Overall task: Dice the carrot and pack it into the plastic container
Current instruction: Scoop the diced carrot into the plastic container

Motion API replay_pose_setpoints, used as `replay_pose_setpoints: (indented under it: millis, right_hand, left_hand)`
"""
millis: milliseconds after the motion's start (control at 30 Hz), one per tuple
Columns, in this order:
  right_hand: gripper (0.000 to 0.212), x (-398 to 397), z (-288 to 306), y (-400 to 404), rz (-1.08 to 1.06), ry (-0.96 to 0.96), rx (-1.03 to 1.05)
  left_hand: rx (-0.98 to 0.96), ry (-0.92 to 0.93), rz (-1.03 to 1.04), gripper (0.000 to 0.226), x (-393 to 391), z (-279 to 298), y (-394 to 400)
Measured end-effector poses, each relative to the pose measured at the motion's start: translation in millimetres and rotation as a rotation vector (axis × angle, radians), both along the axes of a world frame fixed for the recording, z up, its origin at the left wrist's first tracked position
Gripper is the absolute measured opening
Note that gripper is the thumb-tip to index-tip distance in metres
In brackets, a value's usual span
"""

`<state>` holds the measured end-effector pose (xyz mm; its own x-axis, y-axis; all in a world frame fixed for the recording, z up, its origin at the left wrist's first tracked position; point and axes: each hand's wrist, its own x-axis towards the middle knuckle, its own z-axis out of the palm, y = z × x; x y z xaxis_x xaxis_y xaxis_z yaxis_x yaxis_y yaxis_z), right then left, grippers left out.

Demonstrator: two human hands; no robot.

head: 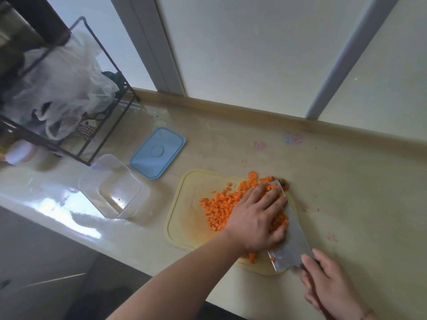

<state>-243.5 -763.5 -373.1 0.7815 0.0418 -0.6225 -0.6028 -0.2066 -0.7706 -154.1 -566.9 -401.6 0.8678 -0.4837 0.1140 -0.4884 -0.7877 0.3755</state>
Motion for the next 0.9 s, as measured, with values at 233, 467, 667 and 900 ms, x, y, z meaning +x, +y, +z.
replay_pose_setpoints:
  millis: [233, 467, 667, 900]
  right_hand:
    - [0.035, 23, 30, 24, 0.041, -0.024, 0.074]
    - [0.026, 56, 51, 92, 0.194, -0.039, 0.098]
    - [0.024, 87, 72, 184, 0.479, -0.058, 0.054]
    - [0.021, 100, 79, 288, 0.653, 0.04, 0.033]
  left_hand:
    - [-0.051, -0.044, 0.066, 0.067, 11, 31, 26]
    - [-0.043, -0.071, 0.202, 0.069, 17, 55, 104]
    - [-0.062, -0.146, 0.408, 0.063, 4, 71, 201]
    - [-0.047, -0.007, 0.626, 0.07, -24, 60, 299]
